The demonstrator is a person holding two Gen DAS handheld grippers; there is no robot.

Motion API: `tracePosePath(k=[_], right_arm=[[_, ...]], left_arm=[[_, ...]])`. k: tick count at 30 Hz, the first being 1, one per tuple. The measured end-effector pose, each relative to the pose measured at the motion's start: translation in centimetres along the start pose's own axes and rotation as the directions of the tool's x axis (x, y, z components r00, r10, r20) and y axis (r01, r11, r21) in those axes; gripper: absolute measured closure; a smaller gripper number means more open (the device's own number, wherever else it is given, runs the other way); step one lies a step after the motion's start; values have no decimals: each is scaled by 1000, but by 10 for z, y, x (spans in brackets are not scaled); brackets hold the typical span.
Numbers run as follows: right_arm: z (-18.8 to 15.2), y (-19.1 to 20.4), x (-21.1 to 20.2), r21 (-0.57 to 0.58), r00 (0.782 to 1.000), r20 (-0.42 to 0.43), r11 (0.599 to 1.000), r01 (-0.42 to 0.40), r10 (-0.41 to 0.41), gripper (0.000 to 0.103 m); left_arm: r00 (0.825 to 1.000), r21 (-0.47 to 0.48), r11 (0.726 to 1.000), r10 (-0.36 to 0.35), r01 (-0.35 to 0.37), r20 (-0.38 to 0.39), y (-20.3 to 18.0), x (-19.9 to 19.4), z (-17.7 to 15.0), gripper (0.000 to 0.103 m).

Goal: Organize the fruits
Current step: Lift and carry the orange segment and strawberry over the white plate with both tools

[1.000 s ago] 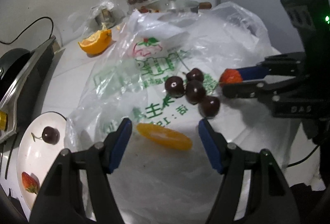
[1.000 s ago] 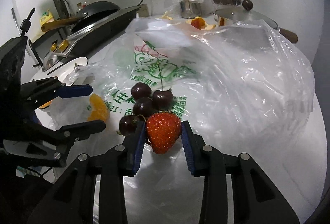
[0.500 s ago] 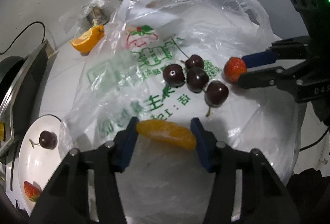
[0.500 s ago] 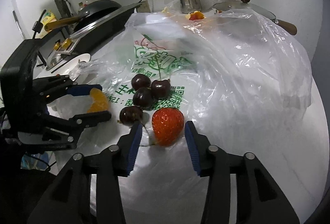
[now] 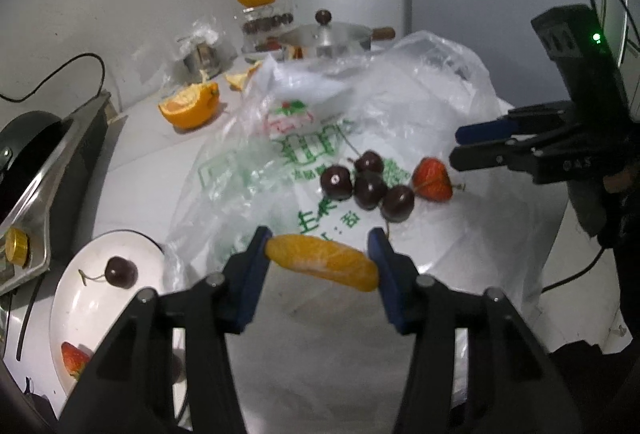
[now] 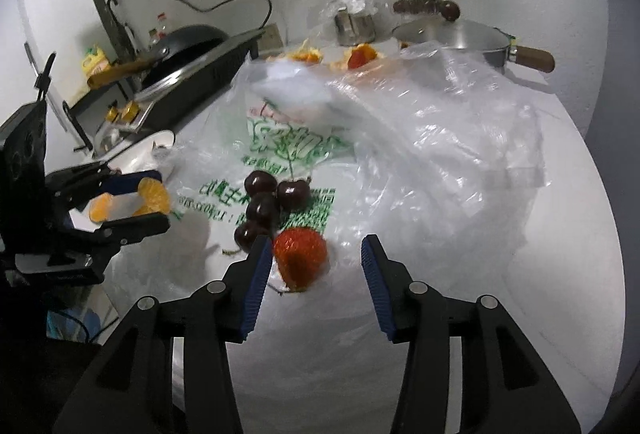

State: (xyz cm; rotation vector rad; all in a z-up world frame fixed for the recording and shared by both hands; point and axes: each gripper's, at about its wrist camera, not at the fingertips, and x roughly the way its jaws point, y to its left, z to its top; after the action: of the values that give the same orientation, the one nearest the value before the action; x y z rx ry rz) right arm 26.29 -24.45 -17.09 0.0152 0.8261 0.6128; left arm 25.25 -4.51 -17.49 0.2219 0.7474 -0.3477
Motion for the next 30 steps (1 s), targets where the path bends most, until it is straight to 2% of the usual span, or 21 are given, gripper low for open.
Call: tracePosePath(k=[8,11,17,19,20,22,26,30], right_arm=[[6,6,25,4,1000,-30,1000,-4,4,55],[5,10,33,1,999,-51,1000,-11,11,60],[5,14,41,10,997,-74,1000,-10,10,61],[5,16,41,7,997,-76,1000,-3,4,64],[5,17,40,1,997,-76,1000,-3,3,69],[5,22,39,-13,997,-77,1000,10,-11,69],[9,32,29,-41,998,-50,998,41,-43,69],[17,46,11,-73,998,14,995,61,-60,69]], left_arm=[[996,-38,999,-23,26,84,2,-20,10,52],[995,-40,999,-27,31,94,3,-23,13,52],[994,-48,998,-31,37,109,5,-29,14,52],[993,-49,998,-31,37,116,6,-32,13,52],[992,-51,998,-31,37,119,7,-33,13,52],[991,-57,998,-29,37,128,10,-38,12,52],[990,-62,997,-29,38,141,14,-43,8,52],[988,-68,997,-26,36,155,18,-50,4,52]])
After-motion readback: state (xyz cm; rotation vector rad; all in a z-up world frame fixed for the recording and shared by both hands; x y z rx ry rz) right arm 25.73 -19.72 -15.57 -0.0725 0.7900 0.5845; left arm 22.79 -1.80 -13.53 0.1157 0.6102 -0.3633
